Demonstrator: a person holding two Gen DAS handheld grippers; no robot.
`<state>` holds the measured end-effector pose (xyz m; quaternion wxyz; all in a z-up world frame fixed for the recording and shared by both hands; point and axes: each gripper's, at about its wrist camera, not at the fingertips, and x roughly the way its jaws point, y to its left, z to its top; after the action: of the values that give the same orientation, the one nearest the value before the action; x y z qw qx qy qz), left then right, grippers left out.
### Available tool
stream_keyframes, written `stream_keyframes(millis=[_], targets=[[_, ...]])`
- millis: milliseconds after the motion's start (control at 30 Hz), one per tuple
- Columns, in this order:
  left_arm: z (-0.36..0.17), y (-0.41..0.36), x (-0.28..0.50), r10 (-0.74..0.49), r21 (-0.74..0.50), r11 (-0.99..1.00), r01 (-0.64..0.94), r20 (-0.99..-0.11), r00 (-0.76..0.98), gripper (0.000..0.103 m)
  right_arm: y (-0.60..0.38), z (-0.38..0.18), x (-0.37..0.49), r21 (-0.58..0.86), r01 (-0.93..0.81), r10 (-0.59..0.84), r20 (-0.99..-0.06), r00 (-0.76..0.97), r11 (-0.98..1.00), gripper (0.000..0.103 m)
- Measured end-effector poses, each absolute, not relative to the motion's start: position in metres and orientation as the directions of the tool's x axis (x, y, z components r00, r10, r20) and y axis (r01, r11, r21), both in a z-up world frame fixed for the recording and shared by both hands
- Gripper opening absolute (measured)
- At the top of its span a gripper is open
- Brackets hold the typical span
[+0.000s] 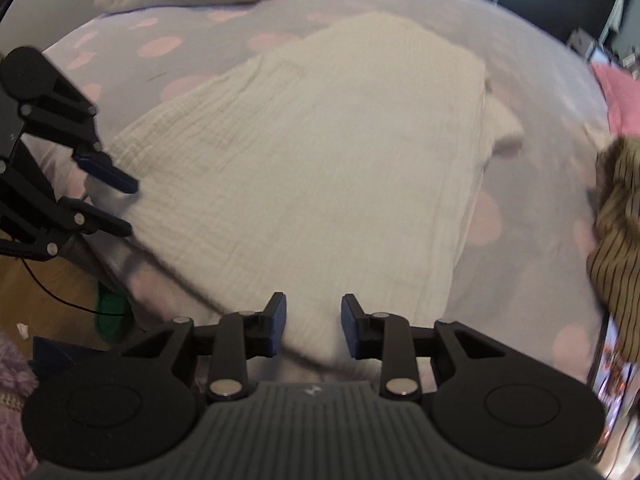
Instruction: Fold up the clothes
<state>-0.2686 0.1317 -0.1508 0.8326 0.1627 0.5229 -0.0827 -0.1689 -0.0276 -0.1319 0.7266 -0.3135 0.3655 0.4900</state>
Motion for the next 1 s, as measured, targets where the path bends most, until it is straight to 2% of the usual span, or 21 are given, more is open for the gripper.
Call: stream_keyframes(millis=[33,67,133,267,433,567,1000], targets=[[-0.149,0.129,-0.268,0.028,0.195,0.925,0.327,-0.891,0.453,0.039,-0.028,-0.129,-0.171,-0.122,-0.947,0.499,-0.826,0.263,0.298,0.034],[-0.147,0.128,-0.266,0.02,0.202,0.915,0.35,-0.888,0.459,0.04,-0.027,-0.125,-0.174,-0.159,-0.953,0.516,-0.811,0.275,0.258,0.035],[-0.147,0.124,-0.264,0.022,0.223,0.892,0.393,-0.89,0.456,0.041,-0.023,-0.122,-0.182,-0.244,-0.956,0.546,-0.785,0.293,0.162,0.04],[-0.152,0.119,-0.265,0.04,0.268,0.842,0.469,-0.897,0.44,0.042,-0.027,-0.119,-0.191,-0.314,-0.949,0.566,-0.785,0.252,-0.013,0.045],[-0.166,0.114,-0.276,0.085,0.343,0.752,0.563,-0.897,0.433,0.043,-0.038,-0.131,-0.198,-0.385,-0.906,0.516,-0.82,0.248,-0.176,0.046],[-0.179,0.107,-0.288,0.141,0.424,0.653,0.627,-0.882,0.449,0.043,-0.043,-0.142,-0.203,-0.424,-0.871,0.479,-0.835,0.27,-0.248,0.047],[-0.196,0.105,-0.305,0.183,0.484,0.58,0.655,-0.861,0.474,0.043,-0.051,-0.167,-0.21,-0.477,-0.812,0.412,-0.85,0.329,-0.337,0.052]])
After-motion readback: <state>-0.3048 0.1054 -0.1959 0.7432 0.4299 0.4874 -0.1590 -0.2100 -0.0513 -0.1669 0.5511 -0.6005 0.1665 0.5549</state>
